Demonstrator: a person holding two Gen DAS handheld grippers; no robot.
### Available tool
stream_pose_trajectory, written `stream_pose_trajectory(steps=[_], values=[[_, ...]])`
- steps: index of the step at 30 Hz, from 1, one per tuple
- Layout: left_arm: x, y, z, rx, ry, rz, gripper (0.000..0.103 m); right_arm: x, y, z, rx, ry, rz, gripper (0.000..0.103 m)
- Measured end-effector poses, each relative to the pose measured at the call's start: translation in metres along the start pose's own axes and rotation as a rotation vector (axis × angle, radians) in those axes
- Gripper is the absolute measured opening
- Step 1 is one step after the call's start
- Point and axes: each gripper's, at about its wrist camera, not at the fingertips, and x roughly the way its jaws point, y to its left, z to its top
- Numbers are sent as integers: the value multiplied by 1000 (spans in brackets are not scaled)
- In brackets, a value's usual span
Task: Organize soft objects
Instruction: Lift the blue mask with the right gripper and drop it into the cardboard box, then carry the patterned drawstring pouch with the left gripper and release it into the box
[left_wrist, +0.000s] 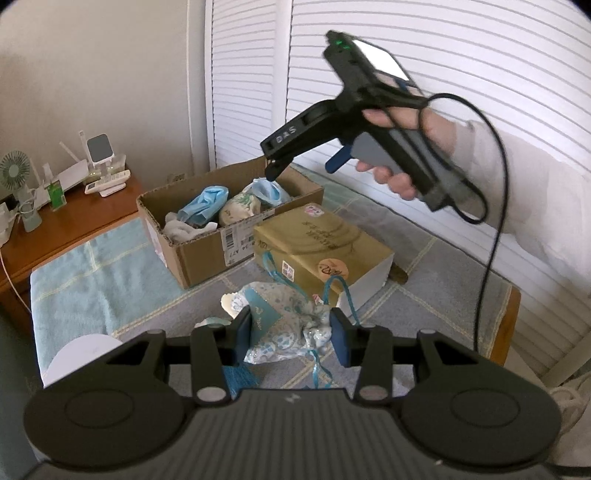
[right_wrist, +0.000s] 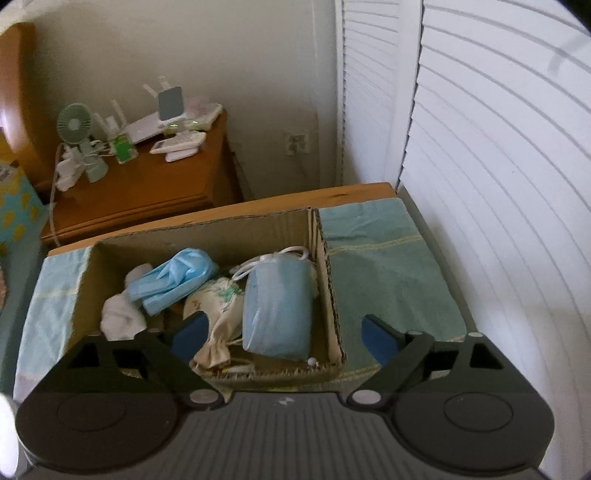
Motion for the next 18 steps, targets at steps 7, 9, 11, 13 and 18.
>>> stream_pose_trajectory(steps=[7,9,11,13,18], values=[[5,-3,9,-4,21,6,43,-30,-15,-27,2,-41,71,103],[6,-4,12,-7,29,12,43,-40,-17,-38,-16,-65,72,103],[7,-4,16,-12,36,13,43,-49,-20,-50,-41,-101,57,103],[7,-4,19,-17,41,12,43,-57,-25,-62,-60,-134,42,103],[9,3,38,-58,53,-5,43,-72,-49,-90,-24,-167,84,103]])
